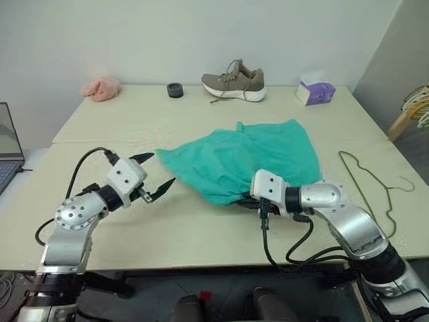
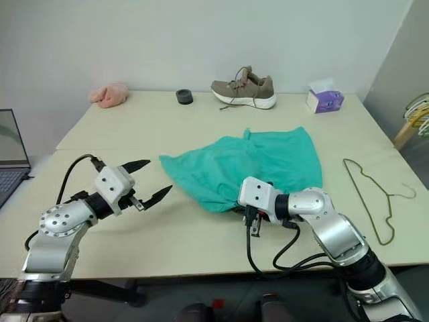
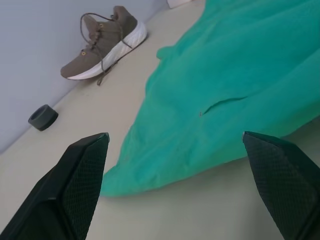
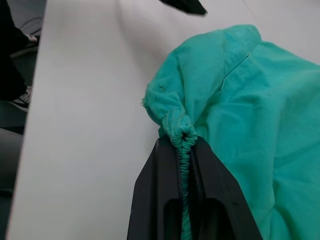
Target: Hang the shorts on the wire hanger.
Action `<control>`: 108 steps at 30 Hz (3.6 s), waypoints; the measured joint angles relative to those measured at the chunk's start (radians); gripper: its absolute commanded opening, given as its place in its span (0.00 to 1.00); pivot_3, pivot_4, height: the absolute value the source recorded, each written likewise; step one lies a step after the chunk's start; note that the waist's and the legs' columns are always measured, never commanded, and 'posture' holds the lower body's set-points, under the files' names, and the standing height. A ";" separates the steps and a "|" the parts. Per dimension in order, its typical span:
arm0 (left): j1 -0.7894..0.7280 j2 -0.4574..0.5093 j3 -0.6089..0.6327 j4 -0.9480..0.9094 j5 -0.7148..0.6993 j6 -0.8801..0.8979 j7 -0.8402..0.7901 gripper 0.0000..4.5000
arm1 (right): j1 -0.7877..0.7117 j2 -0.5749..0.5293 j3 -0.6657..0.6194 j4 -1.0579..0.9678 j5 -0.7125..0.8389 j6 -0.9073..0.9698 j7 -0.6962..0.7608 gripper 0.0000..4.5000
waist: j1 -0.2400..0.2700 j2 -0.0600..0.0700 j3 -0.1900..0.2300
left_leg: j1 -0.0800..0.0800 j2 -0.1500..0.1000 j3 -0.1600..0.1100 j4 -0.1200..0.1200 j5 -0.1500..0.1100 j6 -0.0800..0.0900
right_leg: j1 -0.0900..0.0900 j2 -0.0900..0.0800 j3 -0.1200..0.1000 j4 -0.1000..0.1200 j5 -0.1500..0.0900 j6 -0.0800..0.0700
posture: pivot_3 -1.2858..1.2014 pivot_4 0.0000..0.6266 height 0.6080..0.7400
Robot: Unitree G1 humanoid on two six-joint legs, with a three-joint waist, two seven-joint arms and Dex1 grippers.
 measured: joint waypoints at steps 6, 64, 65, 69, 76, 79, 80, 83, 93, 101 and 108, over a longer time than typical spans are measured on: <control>-0.102 0.001 -0.071 0.204 0.110 -0.172 0.005 1.00 | -0.034 -0.029 -0.090 -0.101 0.141 0.125 0.008 0.00 | -0.012 -0.002 0.005 | 0.000 0.000 0.000 0.000 0.000 0.000 | 0.000 -0.001 0.000 0.000 0.000 0.000 | 0.45 0.17 1.00; 0.052 0.125 -0.133 -0.272 -0.272 0.303 -0.140 0.26 | -0.256 -0.374 -0.235 0.288 0.380 0.091 0.308 0.00 | -0.031 0.004 0.038 | -0.004 0.000 0.003 0.002 -0.002 -0.004 | -0.003 -0.001 0.004 0.000 -0.001 0.006 | 0.47 0.16 1.00; 0.050 0.114 -0.133 -0.267 -0.262 0.287 -0.135 0.32 | -0.236 -0.372 -0.237 0.264 0.384 0.100 0.298 0.00 | -0.028 0.004 0.038 | -0.007 -0.001 0.003 0.002 -0.002 -0.004 | -0.005 -0.002 0.005 0.000 -0.001 0.007 | 0.47 0.16 1.00; 0.010 0.089 -0.134 -0.178 -0.197 0.211 -0.132 0.59 | -0.178 -0.377 -0.246 0.176 0.407 0.119 0.280 0.00 | -0.025 0.004 0.038 | -0.016 -0.001 0.003 0.006 -0.002 -0.005 | -0.014 -0.002 0.004 0.001 -0.001 0.007 | 0.46 0.16 1.00; -0.172 0.006 -0.140 0.029 -0.100 0.043 -0.113 0.99 | -0.111 -0.401 -0.266 0.047 0.453 0.148 0.268 0.00 | -0.028 0.004 0.038 | -0.017 -0.001 0.003 0.013 -0.002 -0.004 | -0.012 -0.001 0.004 0.002 0.002 0.010 | 0.44 0.16 1.00; -0.240 -0.018 -0.162 0.135 -0.046 -0.048 -0.119 0.99 | -0.093 -0.426 -0.283 -0.001 0.463 0.153 0.263 0.00 | -0.033 0.004 0.038 | -0.017 -0.002 0.004 0.016 -0.002 -0.004 | -0.011 -0.001 0.006 0.002 0.003 0.012 | 0.43 0.17 1.00; -0.261 -0.025 -0.177 0.176 -0.027 -0.085 -0.129 0.99 | -0.084 -0.435 -0.289 -0.019 0.469 0.154 0.260 0.00 | -0.035 0.004 0.038 | -0.017 -0.002 0.004 0.016 -0.002 -0.004 | -0.012 -0.001 0.007 0.002 0.004 0.013 | 0.43 0.17 1.00; -0.307 -0.050 -0.208 0.285 0.018 -0.164 -0.144 0.99 | -0.076 -0.441 -0.297 -0.063 0.497 0.172 0.250 0.00 | -0.042 0.004 0.038 | -0.017 -0.001 0.005 0.017 -0.002 -0.004 | -0.012 -0.001 0.008 0.002 0.005 0.014 | 0.42 0.18 1.00; -0.466 -0.143 -0.331 0.668 0.207 -0.423 -0.141 0.99 | -0.079 -0.451 -0.349 -0.132 0.599 0.245 0.185 0.00 | -0.072 0.004 0.038 | -0.018 -0.002 0.005 0.017 -0.002 -0.004 | -0.011 -0.001 0.008 0.002 0.005 0.015 | 0.41 0.19 1.00; -0.525 -0.183 -0.344 0.816 0.260 -0.523 -0.094 0.47 | -0.080 -0.458 -0.370 -0.155 0.662 0.282 0.137 0.00 | -0.118 0.004 0.038 | -0.018 -0.002 0.005 0.017 -0.002 -0.004 | -0.011 -0.001 0.008 0.002 0.006 0.016 | 0.41 0.19 1.00; -0.514 -0.149 -0.345 0.793 0.245 -0.514 -0.172 0.01 | -0.076 -0.479 -0.369 -0.159 0.676 0.271 0.127 0.00 | -0.145 0.004 0.038 | -0.017 -0.002 0.004 0.017 -0.002 -0.004 | -0.011 -0.001 0.008 0.002 0.006 0.016 | 0.42 0.19 1.00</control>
